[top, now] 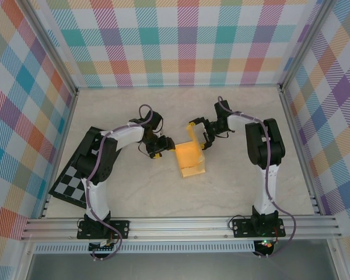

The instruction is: Fold the paper box

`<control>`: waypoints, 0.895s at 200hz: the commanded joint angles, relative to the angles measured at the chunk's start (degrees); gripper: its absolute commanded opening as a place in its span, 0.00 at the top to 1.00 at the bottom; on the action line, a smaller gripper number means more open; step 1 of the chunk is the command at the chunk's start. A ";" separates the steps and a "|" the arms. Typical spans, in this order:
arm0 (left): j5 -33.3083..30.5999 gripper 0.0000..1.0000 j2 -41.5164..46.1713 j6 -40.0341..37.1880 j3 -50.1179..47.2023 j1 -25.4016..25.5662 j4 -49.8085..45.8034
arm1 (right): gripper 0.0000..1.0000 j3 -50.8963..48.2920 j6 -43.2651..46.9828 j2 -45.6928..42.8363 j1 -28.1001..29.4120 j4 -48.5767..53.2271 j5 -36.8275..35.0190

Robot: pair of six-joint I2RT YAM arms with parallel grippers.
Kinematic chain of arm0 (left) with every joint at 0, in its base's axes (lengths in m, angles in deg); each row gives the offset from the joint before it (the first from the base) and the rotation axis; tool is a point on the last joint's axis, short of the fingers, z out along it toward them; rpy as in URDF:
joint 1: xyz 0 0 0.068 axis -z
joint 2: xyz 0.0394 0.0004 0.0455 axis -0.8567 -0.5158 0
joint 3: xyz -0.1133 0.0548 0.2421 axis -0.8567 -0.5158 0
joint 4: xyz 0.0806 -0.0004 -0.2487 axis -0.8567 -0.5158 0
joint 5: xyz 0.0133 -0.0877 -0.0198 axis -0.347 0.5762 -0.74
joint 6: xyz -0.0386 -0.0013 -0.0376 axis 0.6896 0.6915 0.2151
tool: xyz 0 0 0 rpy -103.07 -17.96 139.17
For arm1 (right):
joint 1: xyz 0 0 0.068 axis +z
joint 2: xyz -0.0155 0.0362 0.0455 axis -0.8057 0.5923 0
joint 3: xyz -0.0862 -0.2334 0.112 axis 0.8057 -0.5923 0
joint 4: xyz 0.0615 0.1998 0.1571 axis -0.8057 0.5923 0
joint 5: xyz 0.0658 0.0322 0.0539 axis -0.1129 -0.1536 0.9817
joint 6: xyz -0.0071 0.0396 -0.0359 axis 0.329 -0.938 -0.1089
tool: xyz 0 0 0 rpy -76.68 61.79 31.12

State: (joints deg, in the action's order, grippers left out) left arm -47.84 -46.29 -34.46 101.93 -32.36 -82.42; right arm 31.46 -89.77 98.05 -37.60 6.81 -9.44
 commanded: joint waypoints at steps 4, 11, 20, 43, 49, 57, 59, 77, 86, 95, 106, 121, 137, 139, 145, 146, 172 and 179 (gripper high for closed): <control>6.25 0.33 -4.86 -1.35 0.05 4.61 13.62 | 0.06 -1.39 -1.86 0.12 2.46 -0.42 1.53; 6.32 0.33 -4.82 -1.56 -0.09 4.61 13.54 | 0.06 -1.29 -1.94 0.19 2.47 -0.50 1.57; 6.30 0.33 -4.74 -1.65 -0.21 4.63 13.50 | 0.06 -1.08 -1.81 0.28 2.47 -0.39 1.68; 5.91 0.32 -3.37 -2.87 -0.99 4.22 12.87 | 0.06 0.42 0.52 0.44 1.91 2.47 1.04; 5.70 0.32 -2.80 -3.33 -1.33 3.97 12.52 | 0.06 0.75 1.40 0.29 1.57 3.41 0.56; 5.21 0.31 -1.76 -4.11 -1.95 3.60 12.07 | 0.06 1.15 2.38 -0.05 1.05 4.38 -0.08; 5.10 0.31 -1.49 -4.36 -2.10 3.53 11.85 | 0.06 1.24 2.65 -0.14 0.95 4.56 -0.25; 4.05 0.30 1.14 -6.13 -3.92 2.29 11.12 | 0.06 2.45 4.87 -0.72 -0.27 6.84 -1.02; 3.98 0.30 2.35 -6.68 -5.04 1.61 11.24 | 0.06 3.41 6.01 -0.94 -0.82 8.22 -1.35; 3.96 0.30 3.58 -6.93 -6.22 0.92 11.50 | 0.05 4.37 7.32 -1.18 -1.25 9.80 -1.74; 4.33 0.30 5.05 -6.94 -7.50 0.10 12.14 | 0.05 5.63 8.96 -1.39 -1.68 11.75 -2.28; 4.53 0.29 7.09 -7.17 -8.73 -0.93 12.83 | 0.05 6.70 10.80 -2.26 -2.24 14.03 -3.99; 4.53 0.29 9.21 -8.36 -8.87 -1.86 13.02 | 0.05 6.62 12.07 -3.71 -3.01 15.62 -5.64; 4.44 0.29 9.47 -8.56 -8.84 -1.99 13.01 | 0.05 6.61 12.17 -3.93 -3.12 15.74 -5.75; 4.32 0.29 10.18 -9.27 -8.64 -2.37 12.84 | 0.05 6.41 12.60 -4.49 -3.39 16.10 -6.07; 4.29 0.29 10.23 -9.42 -8.60 -2.39 12.79 | 0.05 6.33 12.70 -4.65 -3.50 16.19 -6.14; 3.37 0.29 12.02 -12.90 -6.38 -3.94 10.04 | 0.05 4.99 13.42 -7.61 -4.75 17.93 -7.83; 3.02 0.29 12.41 -14.14 -5.66 -4.21 9.21 | 0.04 4.27 13.52 -8.83 -5.14 18.23 -8.57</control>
State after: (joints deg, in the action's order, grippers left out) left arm -45.02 -37.11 -43.58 93.64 -34.91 -72.15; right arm 36.88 -78.78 94.60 -41.58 21.13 -15.56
